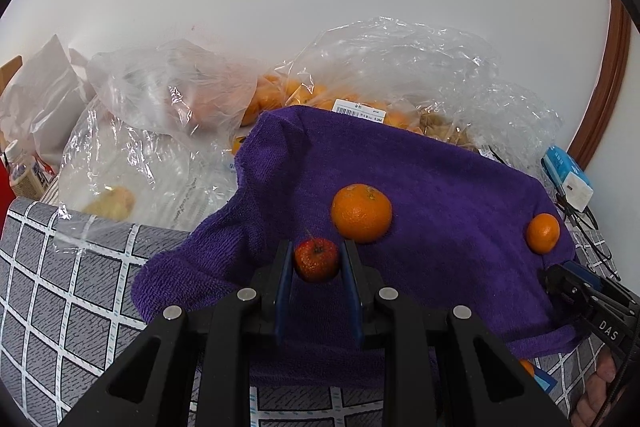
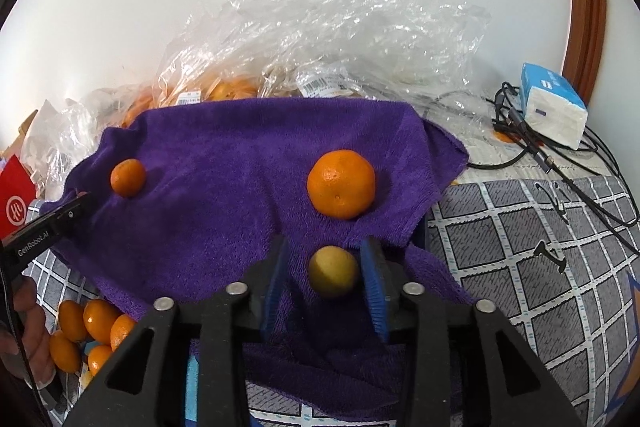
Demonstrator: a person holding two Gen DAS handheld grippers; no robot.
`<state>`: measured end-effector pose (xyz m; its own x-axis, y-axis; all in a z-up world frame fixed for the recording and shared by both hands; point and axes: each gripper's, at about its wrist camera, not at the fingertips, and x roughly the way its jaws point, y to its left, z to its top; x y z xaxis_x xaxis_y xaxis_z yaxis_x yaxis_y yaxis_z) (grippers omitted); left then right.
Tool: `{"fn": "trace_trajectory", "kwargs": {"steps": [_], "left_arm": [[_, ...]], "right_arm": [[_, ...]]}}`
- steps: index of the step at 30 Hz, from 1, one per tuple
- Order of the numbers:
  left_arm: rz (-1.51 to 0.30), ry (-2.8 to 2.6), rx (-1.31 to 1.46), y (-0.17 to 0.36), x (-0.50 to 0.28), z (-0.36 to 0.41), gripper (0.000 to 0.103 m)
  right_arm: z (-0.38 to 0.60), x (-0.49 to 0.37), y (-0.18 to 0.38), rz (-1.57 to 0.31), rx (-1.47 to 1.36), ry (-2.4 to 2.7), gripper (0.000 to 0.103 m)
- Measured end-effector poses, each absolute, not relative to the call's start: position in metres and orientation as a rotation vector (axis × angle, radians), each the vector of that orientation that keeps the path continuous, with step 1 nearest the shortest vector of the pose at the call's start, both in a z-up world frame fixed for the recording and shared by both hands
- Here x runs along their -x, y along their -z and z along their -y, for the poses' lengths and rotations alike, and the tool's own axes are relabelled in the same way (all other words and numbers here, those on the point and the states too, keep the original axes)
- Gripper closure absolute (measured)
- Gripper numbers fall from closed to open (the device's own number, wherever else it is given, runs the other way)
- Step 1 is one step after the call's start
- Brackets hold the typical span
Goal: Organize fruits
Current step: 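Lower both small fruits onto the towel and open both tools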
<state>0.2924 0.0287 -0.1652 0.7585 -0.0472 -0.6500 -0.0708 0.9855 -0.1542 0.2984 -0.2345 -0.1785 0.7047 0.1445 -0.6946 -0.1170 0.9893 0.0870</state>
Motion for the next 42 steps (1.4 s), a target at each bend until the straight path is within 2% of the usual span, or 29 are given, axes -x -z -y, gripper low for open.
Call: {"fn": "trace_trajectory", "kwargs": {"steps": [2,8,11,23,31,33,34,35,42], "left_arm": [[-0.710,-0.013,0.174,0.165,-0.292,-0.029,0.080],[-0.709,-0.011,0.175,0.165,-0.292,-0.028,0.080],[-0.708,-0.007,0.179,0.164,-0.292,-0.028,0.080],[-0.693,-0.008,0.177,0.161,-0.289,-0.028,0.070],[-0.691,0.027,0.149,0.147,-0.281,-0.025,0.069],[-0.672,0.062,0.155,0.133,-0.271,-0.025,0.063],[-0.672,0.057,0.152,0.128,-0.267,-0.026,0.054],[-0.672,0.060,0.146,0.124,-0.262,-0.027,0.052],[-0.729,0.144,0.063,0.116,-0.221,-0.045,0.048]], "right_arm": [[0.236,-0.297,0.176,-0.763,-0.041,-0.136,0.056],[0.242,-0.297,0.174,-0.755,-0.081,-0.142,0.056],[0.241,-0.295,0.173,-0.739,-0.068,-0.127,0.049],[0.243,-0.293,0.170,-0.731,-0.092,-0.112,0.049],[0.242,-0.287,0.161,-0.700,-0.074,-0.101,0.049],[0.244,-0.285,0.157,-0.693,-0.085,-0.113,0.049],[0.246,-0.285,0.155,-0.701,-0.108,-0.124,0.049],[0.248,-0.286,0.154,-0.717,-0.127,-0.129,0.049],[0.238,-0.262,0.157,-0.810,-0.141,-0.118,0.049]]}}
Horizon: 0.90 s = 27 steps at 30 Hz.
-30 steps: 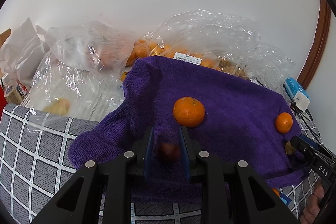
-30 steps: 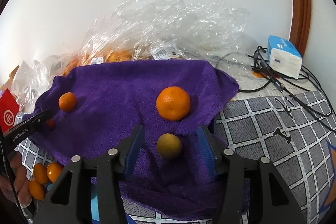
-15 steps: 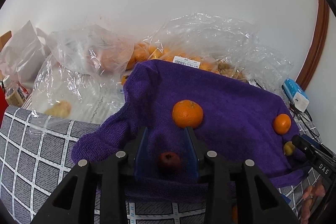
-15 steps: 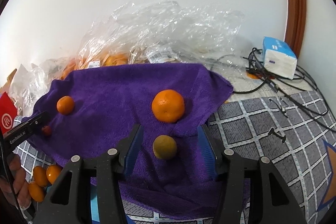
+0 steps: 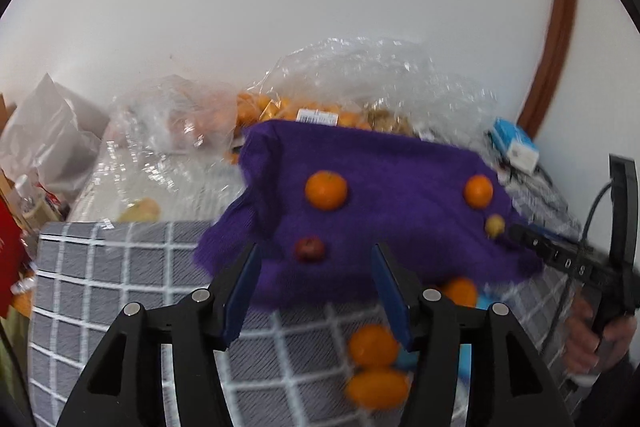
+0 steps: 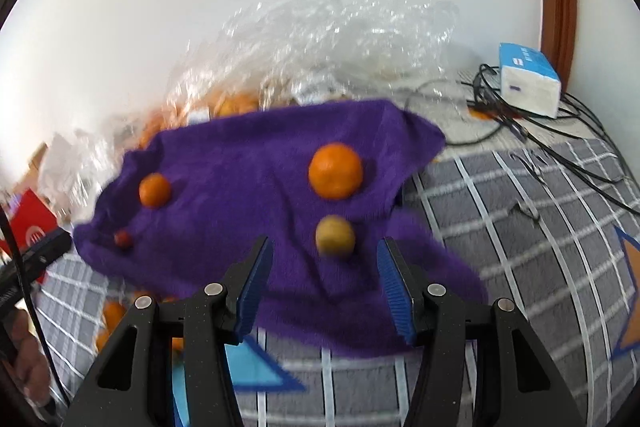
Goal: Organize fruits
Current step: 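Lower both small fruits onto the towel and open both tools, then grasp a large orange with the right tool while the left tool approaches an oval orange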
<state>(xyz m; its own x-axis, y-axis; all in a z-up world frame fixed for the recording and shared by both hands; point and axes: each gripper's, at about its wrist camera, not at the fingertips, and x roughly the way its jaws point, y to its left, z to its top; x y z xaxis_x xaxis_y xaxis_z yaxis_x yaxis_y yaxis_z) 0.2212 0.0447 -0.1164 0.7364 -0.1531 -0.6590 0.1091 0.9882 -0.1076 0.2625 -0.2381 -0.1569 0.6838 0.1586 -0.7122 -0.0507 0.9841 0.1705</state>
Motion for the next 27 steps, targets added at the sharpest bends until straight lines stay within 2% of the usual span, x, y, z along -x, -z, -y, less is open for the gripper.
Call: {"fn": "trace_trajectory", "kwargs": {"steps": [3,5,12,27], "left_arm": [[-0.749,0.144,0.032,0.124,-0.212,-0.058,0.048],[-0.771,0.151,0.015,0.129,-0.208,-0.068,0.048],[-0.798,0.157,0.007,0.135,-0.198,-0.100,0.047],[-0.809,0.064,-0.012,0.144,-0.198,-0.119,0.046]], "right_arm": [[0.219,-0.237,0.159,-0.789,-0.042,-0.088,0.047],[0.210,-0.225,0.158,-0.792,-0.015,-0.090,0.042],[0.188,-0.193,0.157,-0.825,-0.045,-0.135,0.042],[0.147,-0.203,0.195,-0.918,-0.014,-0.135,0.041]]}}
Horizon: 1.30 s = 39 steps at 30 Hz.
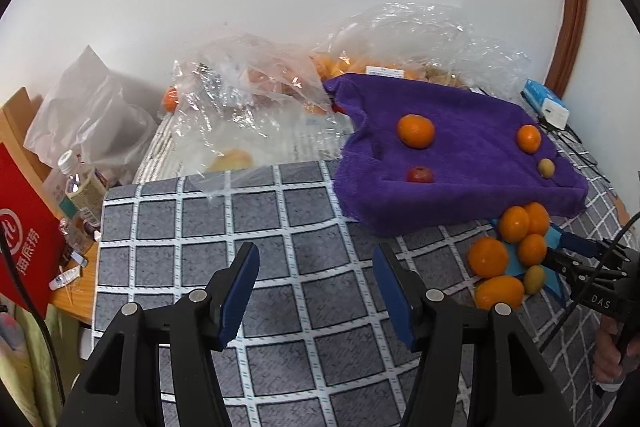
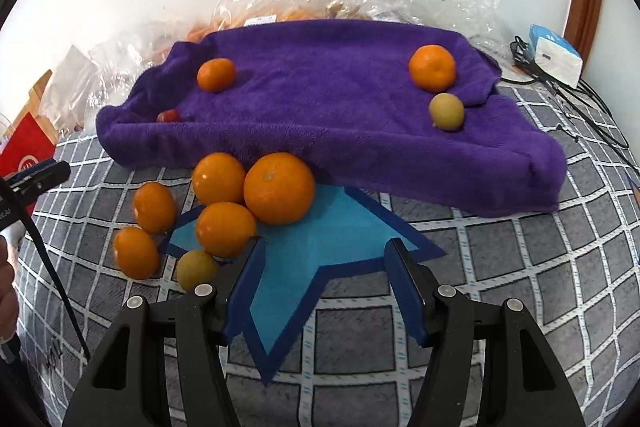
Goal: Organize fruits
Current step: 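Grasp a large orange with the right tool while the left tool approaches an oval orange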
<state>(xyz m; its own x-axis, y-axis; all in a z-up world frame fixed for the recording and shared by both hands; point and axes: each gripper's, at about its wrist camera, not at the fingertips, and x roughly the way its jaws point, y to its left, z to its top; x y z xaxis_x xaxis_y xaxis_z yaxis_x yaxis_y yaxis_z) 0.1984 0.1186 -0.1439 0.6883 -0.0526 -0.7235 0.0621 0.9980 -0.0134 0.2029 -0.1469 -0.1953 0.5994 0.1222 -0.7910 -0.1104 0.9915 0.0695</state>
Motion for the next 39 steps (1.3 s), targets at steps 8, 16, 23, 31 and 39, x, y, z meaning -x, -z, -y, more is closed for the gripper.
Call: {"fn": "trace_trajectory", "kwargs": {"steps": [8,16,23,31,39], "left_arm": [[-0.828,0.053,0.033,0.152,-0.205,-0.128,0.046],[-0.859,0.075,0.051,0.155,-0.206,-0.122,0.046],[-0.836,0.054,0.040,0.140,-0.192,-0.107,0.046],[-0.829,-0.020,0.099,0.132,-0.173,-0.106,0.046],[-0.852,0.032,0.175,0.145,-0.168,-0.089,0.046]], "right_arm": [[0.143,-0.205,0.194,-0.891,0.012,-0.146,0.075],[0.166,-0.193,0.189,-0.879,-0.019,-0.144,0.089],[0.165,-0.191,0.176,-0.822,-0.032,-0.254,0.060],[0.148,-0.227,0.182,-0.866,-0.075,-0.327,0.057],[0.154,-0.241,0.192,-0.941,-0.168,-0.403,0.064]]}}
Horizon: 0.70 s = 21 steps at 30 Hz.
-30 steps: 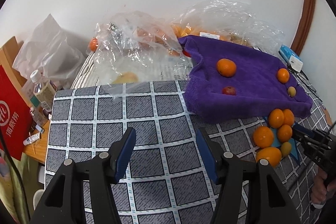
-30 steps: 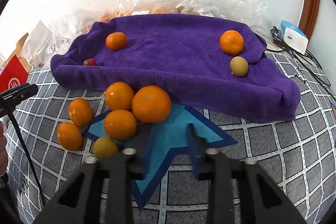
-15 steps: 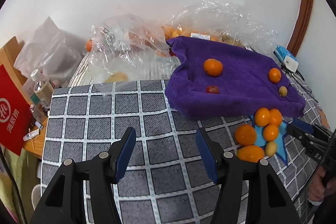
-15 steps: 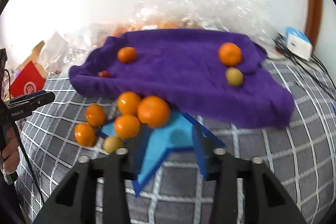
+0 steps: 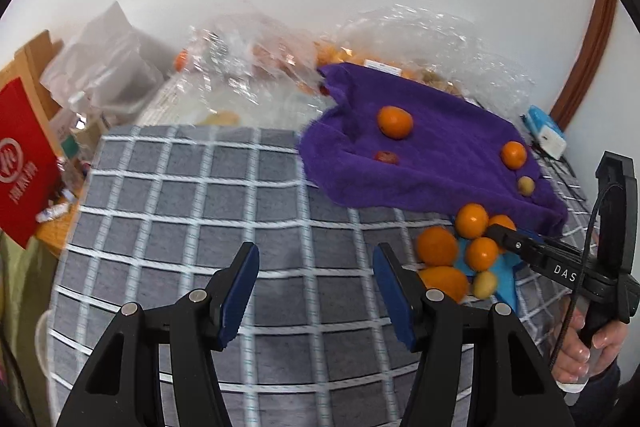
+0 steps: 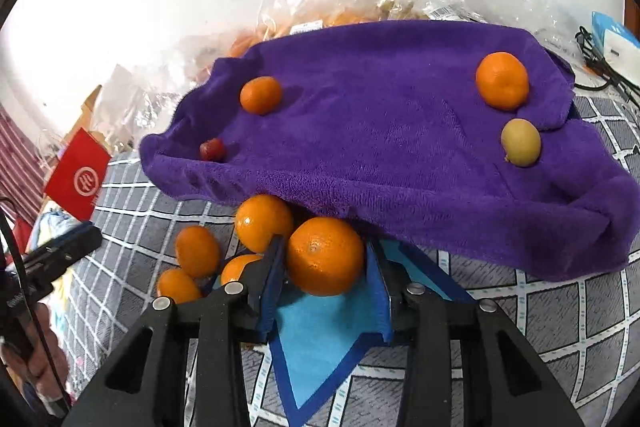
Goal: Organize fruits
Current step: 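Grasp a large orange with the right tool while the left tool approaches an oval orange, then close the left tool on the oval orange while the right tool holds its orange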
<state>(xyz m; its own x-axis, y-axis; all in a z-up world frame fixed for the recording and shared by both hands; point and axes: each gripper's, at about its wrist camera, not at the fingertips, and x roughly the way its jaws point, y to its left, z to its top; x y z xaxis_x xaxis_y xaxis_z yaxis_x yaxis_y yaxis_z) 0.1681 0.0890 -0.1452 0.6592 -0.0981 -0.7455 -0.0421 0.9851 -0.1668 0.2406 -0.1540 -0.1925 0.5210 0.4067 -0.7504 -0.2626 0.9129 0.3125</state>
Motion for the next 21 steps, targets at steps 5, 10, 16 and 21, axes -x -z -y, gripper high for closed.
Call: {"fn": "trace_trajectory", "kwargs": {"steps": [5,10,16,21], "left_arm": [[-0.863,0.145,0.212,0.156,-0.165,-0.063,0.046],[-0.872,0.208,0.194,0.169,-0.166,-0.029,0.046],[-0.881,0.182,0.116,0.183,-0.173,-0.007,0.046],[-0.858,0.148,0.074,0.190,-0.175,-0.004,0.053]], "right_arm": [[0.192,-0.216,0.175,-0.871,-0.166,-0.345,0.064],[0.233,-0.199,0.176,-0.843,-0.109,-0.236,0.064],[0.245,-0.195,0.190,-0.850,-0.130,-0.236,0.064],[0.236,-0.195,0.197,-0.856,-0.064,-0.202,0.063]]}}
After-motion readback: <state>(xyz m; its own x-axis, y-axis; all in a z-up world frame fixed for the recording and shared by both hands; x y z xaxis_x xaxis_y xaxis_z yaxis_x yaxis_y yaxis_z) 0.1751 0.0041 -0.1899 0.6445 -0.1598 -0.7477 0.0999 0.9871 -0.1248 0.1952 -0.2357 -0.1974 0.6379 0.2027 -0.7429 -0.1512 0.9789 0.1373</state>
